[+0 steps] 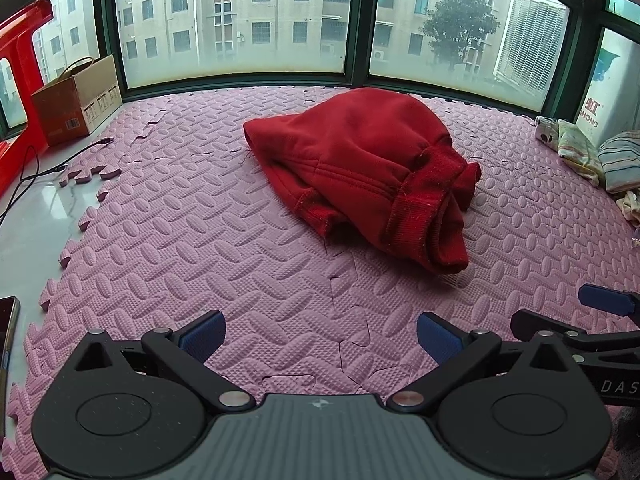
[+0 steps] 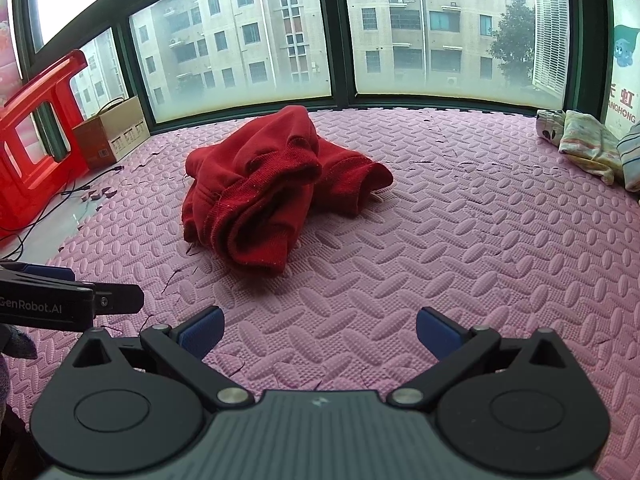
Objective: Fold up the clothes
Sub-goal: 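Move both grippers toward the crumpled red hoodie on the mat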
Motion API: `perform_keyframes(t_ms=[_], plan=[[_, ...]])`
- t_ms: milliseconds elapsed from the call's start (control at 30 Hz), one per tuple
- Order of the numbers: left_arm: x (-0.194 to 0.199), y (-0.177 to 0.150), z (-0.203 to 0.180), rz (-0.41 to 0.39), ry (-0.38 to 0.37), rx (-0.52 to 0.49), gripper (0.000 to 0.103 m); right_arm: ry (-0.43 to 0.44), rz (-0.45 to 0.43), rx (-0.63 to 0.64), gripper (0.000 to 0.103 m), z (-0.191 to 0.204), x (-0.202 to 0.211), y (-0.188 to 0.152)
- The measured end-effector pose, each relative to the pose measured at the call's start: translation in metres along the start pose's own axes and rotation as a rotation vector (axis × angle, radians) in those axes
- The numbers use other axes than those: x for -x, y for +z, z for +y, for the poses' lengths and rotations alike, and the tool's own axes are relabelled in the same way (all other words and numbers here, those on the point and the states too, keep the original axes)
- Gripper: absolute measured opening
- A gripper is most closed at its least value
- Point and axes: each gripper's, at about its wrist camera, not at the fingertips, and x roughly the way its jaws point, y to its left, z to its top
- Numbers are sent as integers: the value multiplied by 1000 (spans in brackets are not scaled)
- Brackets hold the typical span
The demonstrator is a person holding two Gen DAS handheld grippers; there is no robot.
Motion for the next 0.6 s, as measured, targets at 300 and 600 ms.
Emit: perform_keyframes(t_ms=[300,600], plan=[[-7,2,0,19,1,-2,103,9,14,5,103,2,-7,2],[-14,5,0,34,4,-5,103,14,27,3,103,2,-14,3]])
